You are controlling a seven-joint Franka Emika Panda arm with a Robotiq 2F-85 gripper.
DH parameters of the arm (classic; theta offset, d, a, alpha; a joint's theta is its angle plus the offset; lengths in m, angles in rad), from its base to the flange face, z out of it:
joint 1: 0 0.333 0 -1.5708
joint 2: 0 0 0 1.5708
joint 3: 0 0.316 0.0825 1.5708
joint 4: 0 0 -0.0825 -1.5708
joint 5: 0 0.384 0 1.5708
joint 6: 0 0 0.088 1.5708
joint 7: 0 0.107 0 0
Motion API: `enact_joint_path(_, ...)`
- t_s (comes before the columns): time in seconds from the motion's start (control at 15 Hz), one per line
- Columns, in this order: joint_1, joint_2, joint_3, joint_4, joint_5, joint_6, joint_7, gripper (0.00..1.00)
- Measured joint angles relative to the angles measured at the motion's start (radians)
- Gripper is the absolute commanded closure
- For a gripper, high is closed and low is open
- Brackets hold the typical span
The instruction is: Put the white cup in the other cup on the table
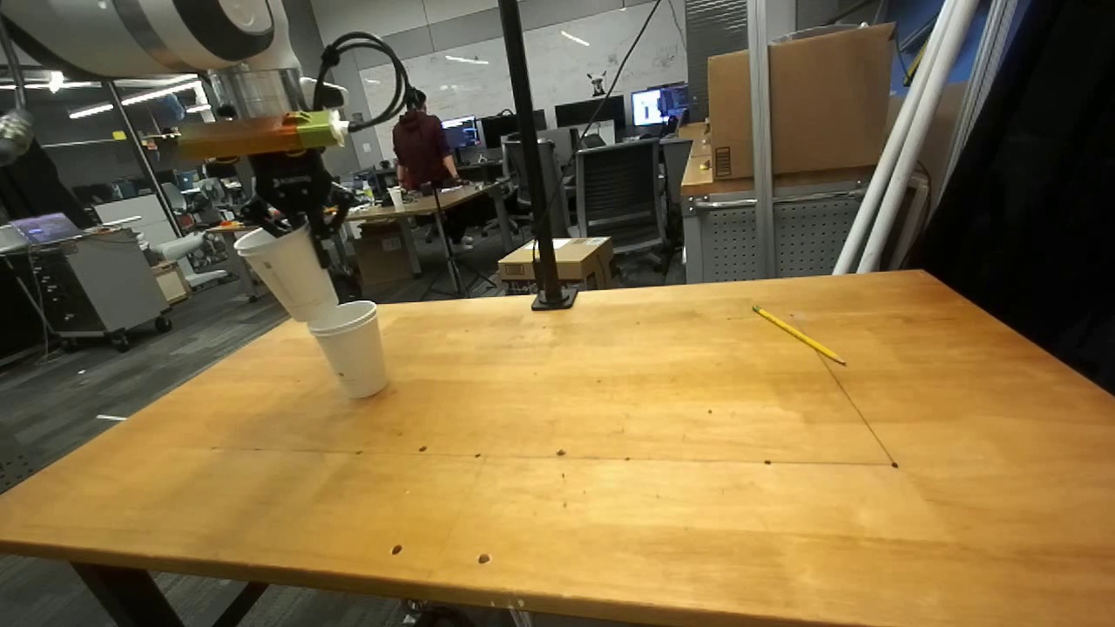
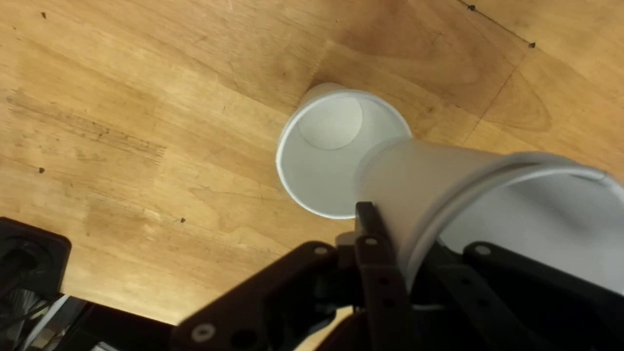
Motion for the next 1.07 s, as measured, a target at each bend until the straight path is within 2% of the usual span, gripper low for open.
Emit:
enact_joint_path(0.4, -0.034, 0.051, -0.032, 0.057, 0.011, 0.0, -0.038, 1.0)
enact_joint_path(1.07, -0.054, 0.051, -0.038, 0.055, 0.003, 0.0, -0.051, 1.0)
